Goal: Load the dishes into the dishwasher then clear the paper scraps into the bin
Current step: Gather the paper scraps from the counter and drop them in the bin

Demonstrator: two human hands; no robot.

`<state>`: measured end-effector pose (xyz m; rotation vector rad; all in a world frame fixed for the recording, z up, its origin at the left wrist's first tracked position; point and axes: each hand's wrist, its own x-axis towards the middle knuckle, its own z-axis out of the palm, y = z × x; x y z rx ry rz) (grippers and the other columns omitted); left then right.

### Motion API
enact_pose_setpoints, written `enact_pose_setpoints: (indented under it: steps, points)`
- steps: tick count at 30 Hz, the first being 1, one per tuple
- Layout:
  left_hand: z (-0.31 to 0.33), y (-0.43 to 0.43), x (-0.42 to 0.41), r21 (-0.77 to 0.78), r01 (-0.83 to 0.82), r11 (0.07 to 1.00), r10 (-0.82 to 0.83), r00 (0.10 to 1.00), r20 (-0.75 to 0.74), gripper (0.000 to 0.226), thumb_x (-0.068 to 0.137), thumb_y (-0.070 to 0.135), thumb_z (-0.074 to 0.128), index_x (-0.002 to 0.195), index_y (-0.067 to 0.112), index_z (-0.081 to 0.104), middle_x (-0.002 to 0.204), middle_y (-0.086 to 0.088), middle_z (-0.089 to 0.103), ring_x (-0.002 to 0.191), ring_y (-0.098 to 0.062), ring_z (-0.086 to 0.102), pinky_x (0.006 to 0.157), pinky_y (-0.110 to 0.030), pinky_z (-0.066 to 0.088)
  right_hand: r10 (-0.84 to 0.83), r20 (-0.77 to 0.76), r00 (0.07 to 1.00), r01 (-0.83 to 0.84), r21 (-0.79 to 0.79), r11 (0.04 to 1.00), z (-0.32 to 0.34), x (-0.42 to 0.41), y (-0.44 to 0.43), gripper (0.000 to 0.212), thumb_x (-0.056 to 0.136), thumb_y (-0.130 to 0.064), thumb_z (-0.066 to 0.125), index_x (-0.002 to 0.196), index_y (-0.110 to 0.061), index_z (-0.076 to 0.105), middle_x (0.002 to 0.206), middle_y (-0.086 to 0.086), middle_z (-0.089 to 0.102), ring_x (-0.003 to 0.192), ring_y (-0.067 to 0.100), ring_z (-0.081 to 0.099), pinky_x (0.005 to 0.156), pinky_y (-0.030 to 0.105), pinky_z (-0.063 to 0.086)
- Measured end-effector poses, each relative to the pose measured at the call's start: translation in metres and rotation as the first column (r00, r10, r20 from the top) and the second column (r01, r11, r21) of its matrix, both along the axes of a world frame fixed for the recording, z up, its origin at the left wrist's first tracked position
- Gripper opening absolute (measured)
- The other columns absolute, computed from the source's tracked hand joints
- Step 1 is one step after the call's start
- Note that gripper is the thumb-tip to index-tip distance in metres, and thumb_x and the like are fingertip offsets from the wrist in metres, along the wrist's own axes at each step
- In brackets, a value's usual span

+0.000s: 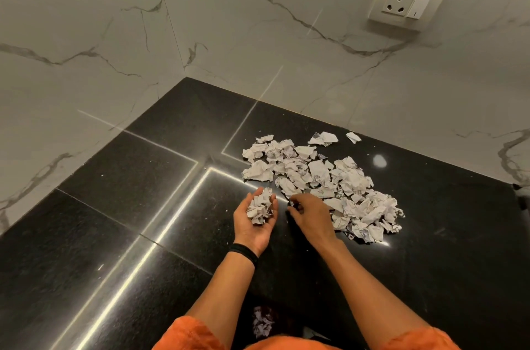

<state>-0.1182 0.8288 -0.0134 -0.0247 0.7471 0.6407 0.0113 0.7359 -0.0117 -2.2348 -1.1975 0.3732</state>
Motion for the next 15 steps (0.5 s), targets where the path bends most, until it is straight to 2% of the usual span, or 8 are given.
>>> enact_pose_setpoints:
  steps: [2, 5, 8, 10, 13, 15]
  points:
    - [0.001, 0.000, -0.001, 0.011, 0.009, 1.000, -0.009, 1.000, -0.007, 0.053, 0.087, 0.025, 0.064, 0.135, 0.003, 0.059, 0.130, -0.022, 0.060, 0.107, -0.032, 0.063, 0.089, -0.038, 0.057, 0.035, 0.073, 0.997, -0.035, -0.004, 0.999, -0.001, 0.000, 0.005, 0.019, 0.094, -0.020, 0.066, 0.111, -0.015, 0.073, 0.103, 0.000, 0.069, 0.095, 0.017, 0.062, 0.085, 0.033, 0.050]
    - [0.000, 0.000, -0.001, 0.026, 0.027, 0.999, -0.027, 0.999, -0.025, 0.054, 0.083, 0.026, 0.066, 0.133, 0.005, 0.061, 0.126, -0.021, 0.061, 0.105, -0.031, 0.064, 0.096, -0.038, 0.053, 0.036, 0.067, 0.997, -0.034, -0.020, 0.999, -0.004, 0.002, 0.007, 0.015, 0.094, -0.018, 0.063, 0.104, -0.015, 0.073, 0.098, 0.000, 0.068, 0.091, 0.017, 0.062, 0.082, 0.036, 0.052]
    - [-0.002, 0.001, -0.001, 0.023, 0.040, 0.999, -0.039, 0.998, -0.040, 0.050, 0.086, 0.026, 0.065, 0.131, 0.005, 0.061, 0.124, -0.020, 0.061, 0.104, -0.031, 0.064, 0.094, -0.039, 0.054, -0.083, -0.099, 0.992, 0.094, 0.115, 0.989, 0.002, 0.001, 0.007, 0.010, 0.092, -0.024, 0.068, 0.100, -0.023, 0.073, 0.094, -0.011, 0.070, 0.085, 0.004, 0.062, 0.078, 0.026, 0.053]
    - [-0.001, 0.001, 0.003, 0.025, 0.048, 0.999, -0.048, 0.999, -0.026, 0.044, 0.087, 0.027, 0.065, 0.125, 0.005, 0.063, 0.125, -0.021, 0.061, 0.104, -0.031, 0.064, 0.090, -0.039, 0.056, -0.052, -0.211, 0.976, 0.097, 0.210, 0.973, 0.010, -0.004, 0.011, 0.011, 0.090, -0.029, 0.072, 0.100, -0.027, 0.073, 0.093, -0.016, 0.070, 0.087, -0.001, 0.064, 0.076, 0.016, 0.051]
    - [0.003, 0.002, 0.008, 0.058, 0.071, 0.996, -0.071, 0.997, -0.013, 0.038, 0.083, 0.028, 0.066, 0.115, 0.007, 0.066, 0.123, -0.021, 0.064, 0.101, -0.030, 0.066, 0.093, -0.040, 0.053, 0.053, -0.237, 0.970, 0.007, 0.245, 0.970, 0.020, -0.010, 0.018, 0.015, 0.090, -0.033, 0.072, 0.105, -0.031, 0.074, 0.094, -0.016, 0.072, 0.094, -0.001, 0.065, 0.078, 0.012, 0.048]
    - [0.006, 0.004, 0.011, 0.046, 0.063, 0.997, -0.065, 0.997, 0.033, 0.041, 0.083, 0.026, 0.066, 0.119, 0.006, 0.065, 0.125, -0.023, 0.064, 0.105, -0.032, 0.065, 0.101, -0.041, 0.048, 0.025, -0.225, 0.974, 0.036, 0.265, 0.963, 0.021, -0.005, 0.024, 0.013, 0.091, -0.032, 0.070, 0.104, -0.031, 0.074, 0.093, -0.016, 0.072, 0.093, -0.001, 0.065, 0.078, 0.015, 0.048]
